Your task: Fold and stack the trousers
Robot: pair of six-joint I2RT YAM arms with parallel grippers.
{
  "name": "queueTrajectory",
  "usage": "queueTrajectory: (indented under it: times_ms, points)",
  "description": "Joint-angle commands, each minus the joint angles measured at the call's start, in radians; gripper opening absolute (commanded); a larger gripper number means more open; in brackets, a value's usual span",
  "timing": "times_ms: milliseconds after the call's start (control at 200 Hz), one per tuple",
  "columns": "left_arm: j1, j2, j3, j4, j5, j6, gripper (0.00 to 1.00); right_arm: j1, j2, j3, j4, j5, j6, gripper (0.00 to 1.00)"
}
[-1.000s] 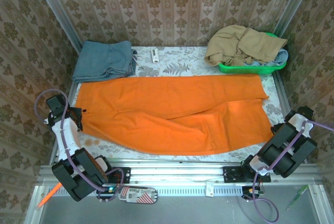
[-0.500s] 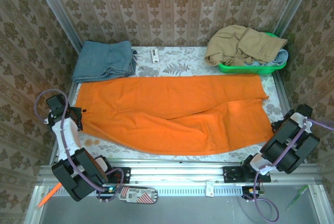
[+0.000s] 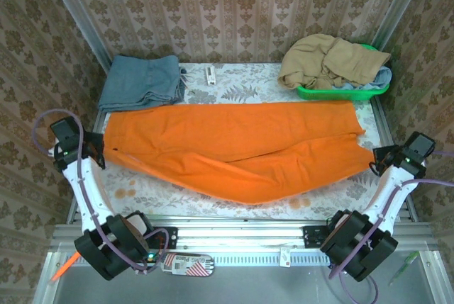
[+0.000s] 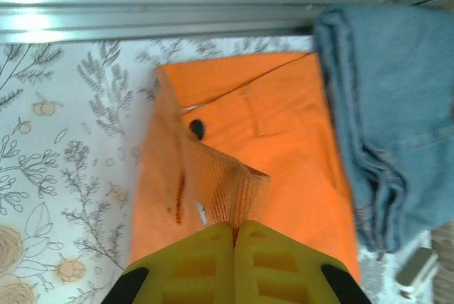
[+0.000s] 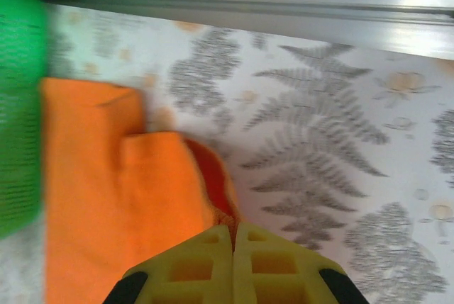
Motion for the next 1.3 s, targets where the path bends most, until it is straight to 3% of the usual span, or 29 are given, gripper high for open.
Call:
queueTrajectory:
  times_ms: [0, 130, 415, 535, 865, 1040, 1295]
  points:
    - [0.009, -0.046, 0.114, -0.109, 0.017, 0.024, 0.0, 0.004, -0.021, 0.049, 0.01, -0.123, 0.069, 0.0]
    - [0.051, -0.088, 0.207, -0.193, 0.04, 0.044, 0.0, 0.011, -0.071, 0.088, 0.05, -0.202, 0.15, 0.0]
    - [0.181, -0.194, 0.306, -0.382, 0.116, 0.109, 0.0, -0.007, -0.155, 0.281, -0.055, -0.329, 0.165, 0.0]
    - [0.203, -0.236, 0.311, -0.458, 0.085, 0.156, 0.0, -0.013, -0.189, 0.282, -0.062, -0.383, 0.194, 0.0]
    - [0.248, -0.228, 0.171, -0.43, 0.05, 0.215, 0.0, -0.026, -0.145, 0.209, -0.041, -0.289, 0.133, 0.0]
    - [0.274, -0.118, 0.138, -0.33, 0.056, 0.209, 0.0, -0.01, 0.032, 0.195, 0.078, -0.215, 0.152, 0.0]
    - [0.26, 0.081, 0.201, -0.227, 0.04, 0.207, 0.0, 0.146, 0.313, 0.274, 0.202, -0.015, 0.157, 0.0]
